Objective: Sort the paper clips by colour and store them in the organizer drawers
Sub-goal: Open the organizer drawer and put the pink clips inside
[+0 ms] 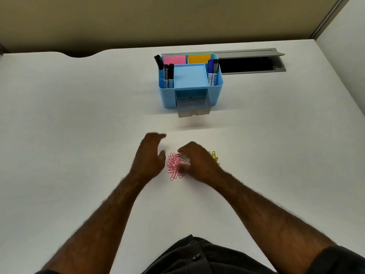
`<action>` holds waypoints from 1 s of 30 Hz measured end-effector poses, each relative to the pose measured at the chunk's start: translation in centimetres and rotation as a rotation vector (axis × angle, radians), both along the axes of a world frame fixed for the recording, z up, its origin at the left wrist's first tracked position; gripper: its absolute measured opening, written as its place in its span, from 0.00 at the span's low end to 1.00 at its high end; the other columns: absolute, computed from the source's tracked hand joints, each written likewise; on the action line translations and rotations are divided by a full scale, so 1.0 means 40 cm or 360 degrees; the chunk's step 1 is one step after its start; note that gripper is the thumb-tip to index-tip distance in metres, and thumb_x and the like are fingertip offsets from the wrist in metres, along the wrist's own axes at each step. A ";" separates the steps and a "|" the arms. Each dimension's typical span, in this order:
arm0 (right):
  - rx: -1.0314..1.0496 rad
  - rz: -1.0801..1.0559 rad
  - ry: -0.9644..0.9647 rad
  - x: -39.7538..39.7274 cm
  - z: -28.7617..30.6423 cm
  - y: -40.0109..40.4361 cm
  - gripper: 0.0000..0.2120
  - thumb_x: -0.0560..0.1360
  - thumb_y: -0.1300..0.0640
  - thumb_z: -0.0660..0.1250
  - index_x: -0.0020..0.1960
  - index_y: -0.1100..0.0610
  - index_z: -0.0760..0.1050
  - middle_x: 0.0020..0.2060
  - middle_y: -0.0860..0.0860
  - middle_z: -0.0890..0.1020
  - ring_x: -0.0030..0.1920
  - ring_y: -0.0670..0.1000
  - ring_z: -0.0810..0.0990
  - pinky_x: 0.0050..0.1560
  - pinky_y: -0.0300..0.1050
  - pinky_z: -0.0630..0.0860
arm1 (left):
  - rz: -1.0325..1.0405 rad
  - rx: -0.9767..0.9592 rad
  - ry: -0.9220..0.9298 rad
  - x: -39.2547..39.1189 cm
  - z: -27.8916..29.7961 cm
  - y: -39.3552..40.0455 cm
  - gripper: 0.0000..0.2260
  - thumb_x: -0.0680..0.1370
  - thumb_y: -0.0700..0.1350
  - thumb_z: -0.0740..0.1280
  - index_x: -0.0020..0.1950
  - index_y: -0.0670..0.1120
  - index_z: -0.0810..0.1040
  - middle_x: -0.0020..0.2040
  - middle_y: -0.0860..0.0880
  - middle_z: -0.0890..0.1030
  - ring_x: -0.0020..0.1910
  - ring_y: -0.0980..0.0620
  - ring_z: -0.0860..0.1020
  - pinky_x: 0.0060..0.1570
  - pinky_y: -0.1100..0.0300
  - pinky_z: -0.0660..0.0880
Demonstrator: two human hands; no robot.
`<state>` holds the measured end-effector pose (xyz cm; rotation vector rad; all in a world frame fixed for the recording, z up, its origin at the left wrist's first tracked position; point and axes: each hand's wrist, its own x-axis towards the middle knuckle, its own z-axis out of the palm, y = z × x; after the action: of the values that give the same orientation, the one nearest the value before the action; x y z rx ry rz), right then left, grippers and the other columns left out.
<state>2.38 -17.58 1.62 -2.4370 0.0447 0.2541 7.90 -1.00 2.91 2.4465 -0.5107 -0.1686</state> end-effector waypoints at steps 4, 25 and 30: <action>-0.0228 0.0254 -0.0070 -0.027 -0.018 0.024 0.28 0.70 0.58 0.72 0.67 0.58 0.67 0.64 0.56 0.71 0.62 0.57 0.68 0.61 0.50 0.69 | -0.0053 0.0087 0.0264 -0.092 -0.023 0.028 0.25 0.69 0.44 0.75 0.63 0.43 0.74 0.56 0.44 0.73 0.45 0.51 0.75 0.46 0.62 0.73; -0.0356 0.0341 -0.0075 -0.048 -0.009 0.041 0.07 0.70 0.62 0.64 0.48 0.61 0.74 0.44 0.59 0.77 0.46 0.59 0.74 0.38 0.50 0.66 | -0.0045 0.0338 0.0085 -0.143 -0.033 -0.024 0.09 0.78 0.46 0.62 0.53 0.45 0.79 0.52 0.45 0.75 0.49 0.46 0.75 0.46 0.53 0.75; -0.0379 0.0332 -0.0024 -0.047 -0.005 0.035 0.07 0.69 0.62 0.66 0.46 0.61 0.73 0.42 0.59 0.77 0.45 0.59 0.74 0.39 0.52 0.69 | -0.0197 0.0598 -0.0040 -0.136 -0.036 -0.019 0.08 0.76 0.39 0.60 0.51 0.42 0.78 0.51 0.43 0.76 0.46 0.44 0.76 0.40 0.55 0.70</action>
<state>0.51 -16.19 1.41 -2.6827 -0.1979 0.3396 2.47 -1.77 1.45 2.7843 -0.6953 -0.3098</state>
